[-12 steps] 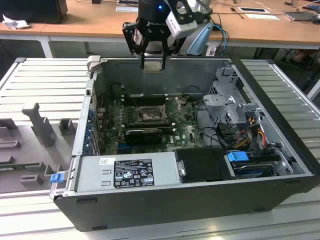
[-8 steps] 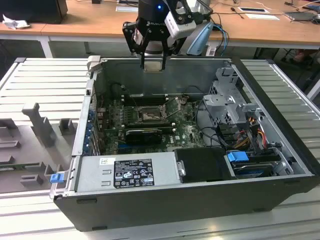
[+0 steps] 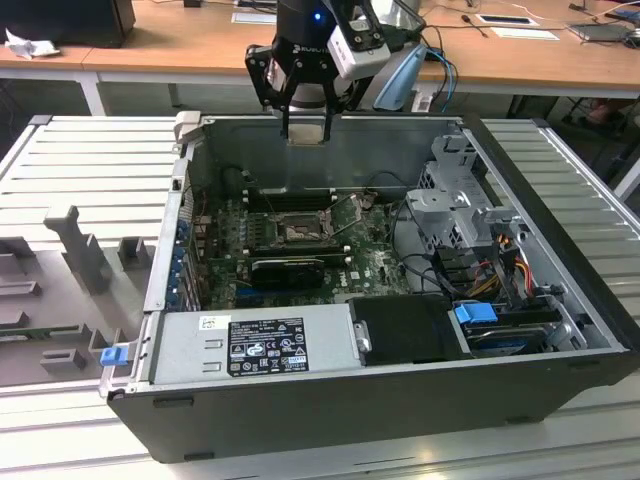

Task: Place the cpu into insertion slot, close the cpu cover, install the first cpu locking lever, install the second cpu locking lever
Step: 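Place the cpu into insertion slot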

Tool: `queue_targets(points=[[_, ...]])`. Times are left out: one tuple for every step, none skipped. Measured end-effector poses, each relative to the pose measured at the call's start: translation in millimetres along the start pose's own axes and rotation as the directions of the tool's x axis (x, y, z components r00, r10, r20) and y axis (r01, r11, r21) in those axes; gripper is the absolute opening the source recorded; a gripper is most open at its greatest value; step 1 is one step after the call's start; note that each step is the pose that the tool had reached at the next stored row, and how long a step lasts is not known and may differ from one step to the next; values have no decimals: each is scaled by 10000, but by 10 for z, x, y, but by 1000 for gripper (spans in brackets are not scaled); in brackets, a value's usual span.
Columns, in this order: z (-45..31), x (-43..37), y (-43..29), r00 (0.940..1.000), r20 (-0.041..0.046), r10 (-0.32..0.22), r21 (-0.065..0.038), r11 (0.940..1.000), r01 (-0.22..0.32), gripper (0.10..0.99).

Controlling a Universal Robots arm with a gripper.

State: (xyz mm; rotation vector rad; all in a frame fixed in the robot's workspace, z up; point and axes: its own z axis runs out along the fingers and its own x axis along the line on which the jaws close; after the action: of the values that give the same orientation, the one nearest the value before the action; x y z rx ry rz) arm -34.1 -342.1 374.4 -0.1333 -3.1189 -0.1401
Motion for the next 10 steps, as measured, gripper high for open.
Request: queue_targets(points=[[0, 0, 0, 10000, 0, 1, 1, 10000, -1, 525], [0, 0, 0, 10000, -1, 6, 3, 10000, -6, 525], [1, 0, 0, 10000, 1, 17, 2, 10000, -17, 525], [2, -1, 0, 10000, 2, 33, 1, 10000, -33, 525], [2, -1, 0, 10000, 4, 51, 1, 10000, -51, 525], [3, -1, 0, 10000, 9, 96, 0, 10000, -96, 525], [5, 0, 0, 9998, 18, 194, 3, 9998, -194, 525], [5, -1, 0, 9996, 27, 298, 3, 9996, -298, 525], [6, -1, 0, 9993, 35, 385, 1, 9993, -385, 525], [6, 0, -1, 9991, 39, 429, -1, 9991, -429, 525]])
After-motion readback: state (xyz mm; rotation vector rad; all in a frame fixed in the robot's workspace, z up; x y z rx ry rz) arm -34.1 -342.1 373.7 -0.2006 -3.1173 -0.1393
